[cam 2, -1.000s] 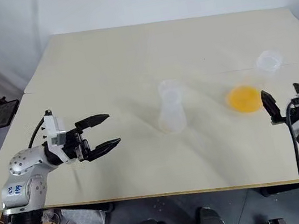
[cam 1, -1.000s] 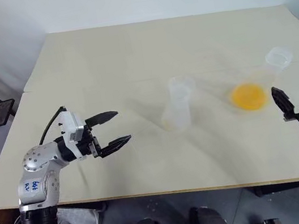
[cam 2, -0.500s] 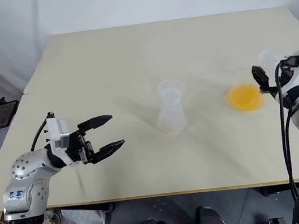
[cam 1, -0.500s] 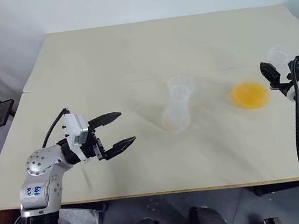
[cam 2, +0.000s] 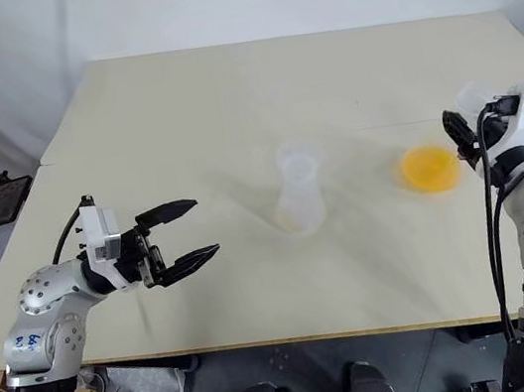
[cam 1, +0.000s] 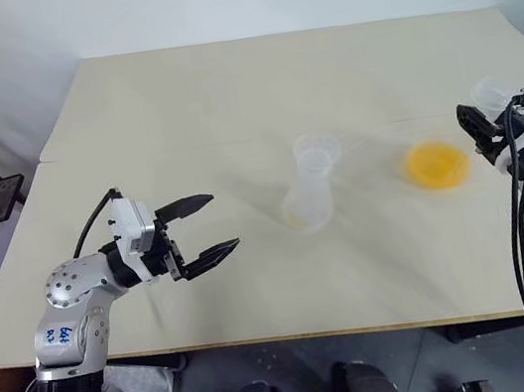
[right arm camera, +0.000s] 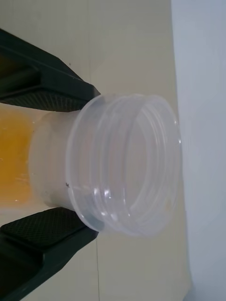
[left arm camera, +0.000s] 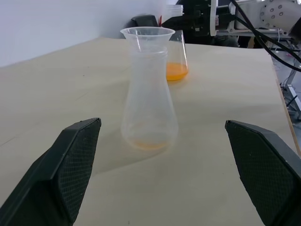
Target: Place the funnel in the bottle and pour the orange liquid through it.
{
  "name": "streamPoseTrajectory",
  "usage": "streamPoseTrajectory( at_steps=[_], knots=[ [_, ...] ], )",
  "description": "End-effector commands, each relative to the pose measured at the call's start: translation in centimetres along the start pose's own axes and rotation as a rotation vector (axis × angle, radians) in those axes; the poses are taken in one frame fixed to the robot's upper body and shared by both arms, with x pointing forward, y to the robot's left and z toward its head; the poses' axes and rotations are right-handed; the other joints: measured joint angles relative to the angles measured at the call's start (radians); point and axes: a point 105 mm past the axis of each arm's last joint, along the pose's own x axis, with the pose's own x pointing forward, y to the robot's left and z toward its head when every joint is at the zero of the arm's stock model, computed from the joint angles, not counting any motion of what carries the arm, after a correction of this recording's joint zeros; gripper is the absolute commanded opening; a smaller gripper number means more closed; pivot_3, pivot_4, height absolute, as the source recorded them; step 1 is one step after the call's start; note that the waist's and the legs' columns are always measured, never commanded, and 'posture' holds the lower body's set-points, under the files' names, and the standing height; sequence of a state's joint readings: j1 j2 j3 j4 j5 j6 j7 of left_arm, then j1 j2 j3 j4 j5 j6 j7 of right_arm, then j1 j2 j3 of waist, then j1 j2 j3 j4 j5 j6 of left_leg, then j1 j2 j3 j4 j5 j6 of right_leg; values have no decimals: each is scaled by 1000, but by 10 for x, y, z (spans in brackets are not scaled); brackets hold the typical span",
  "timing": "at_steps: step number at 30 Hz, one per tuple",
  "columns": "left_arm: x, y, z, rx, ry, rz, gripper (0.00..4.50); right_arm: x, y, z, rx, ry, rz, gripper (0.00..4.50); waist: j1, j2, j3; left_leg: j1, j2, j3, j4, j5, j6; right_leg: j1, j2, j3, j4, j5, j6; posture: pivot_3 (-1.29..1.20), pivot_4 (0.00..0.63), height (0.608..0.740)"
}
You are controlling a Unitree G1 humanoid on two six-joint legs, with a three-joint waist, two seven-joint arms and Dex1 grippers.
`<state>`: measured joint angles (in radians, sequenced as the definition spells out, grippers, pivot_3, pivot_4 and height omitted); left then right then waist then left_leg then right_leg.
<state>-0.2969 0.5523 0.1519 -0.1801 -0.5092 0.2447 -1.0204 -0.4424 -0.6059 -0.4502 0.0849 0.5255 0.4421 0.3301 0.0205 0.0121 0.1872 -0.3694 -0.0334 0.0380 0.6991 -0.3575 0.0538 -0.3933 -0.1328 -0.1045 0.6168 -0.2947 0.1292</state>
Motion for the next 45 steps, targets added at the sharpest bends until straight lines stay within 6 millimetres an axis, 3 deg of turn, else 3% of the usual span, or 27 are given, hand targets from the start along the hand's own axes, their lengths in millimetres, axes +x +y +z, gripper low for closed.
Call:
streamPoseTrajectory(
  at_steps=[1,7,14,16,26,35,45],
  knots=[
    [1,0,5,34,-9,-18,4500,-3,24,34,-94,-137,84,2414,-1,1,1,0,0,0,0,0,0,0,0,0,0,0,0,0,150,740],
    [0,4,3,39,-6,-14,4500,0,67,53,-205,-178,207,2414,-4,2,1,0,1,1,0,0,0,-1,1,0,0,0,0,0,150,740],
    [1,4,2,43,-6,-19,4500,-3,126,62,-503,-202,279,2414,-6,2,1,-1,0,0,0,0,0,-1,0,0,-1,0,0,0,150,740],
    [2,4,2,42,-9,-19,4500,-4,139,57,-588,-202,314,2414,-6,2,1,-1,0,0,0,0,0,-1,0,0,-1,0,0,0,150,740],
    [4,4,0,37,-11,-19,4500,-8,157,51,-1088,-304,262,2414,-5,2,1,-1,0,0,-1,0,-1,-1,1,-2,-4,0,0,0,150,740],
    [9,3,-1,33,-18,-25,4500,-12,174,55,-1332,-440,212,2414,-8,2,1,-1,1,0,-1,0,-1,-1,1,-3,-4,0,0,0,150,740],
    [12,4,-1,34,-25,-16,4500,-15,186,55,-1478,-529,204,2414,-9,2,1,-1,1,0,-1,0,-2,-1,2,-3,-4,0,0,0,150,740]
  ],
)
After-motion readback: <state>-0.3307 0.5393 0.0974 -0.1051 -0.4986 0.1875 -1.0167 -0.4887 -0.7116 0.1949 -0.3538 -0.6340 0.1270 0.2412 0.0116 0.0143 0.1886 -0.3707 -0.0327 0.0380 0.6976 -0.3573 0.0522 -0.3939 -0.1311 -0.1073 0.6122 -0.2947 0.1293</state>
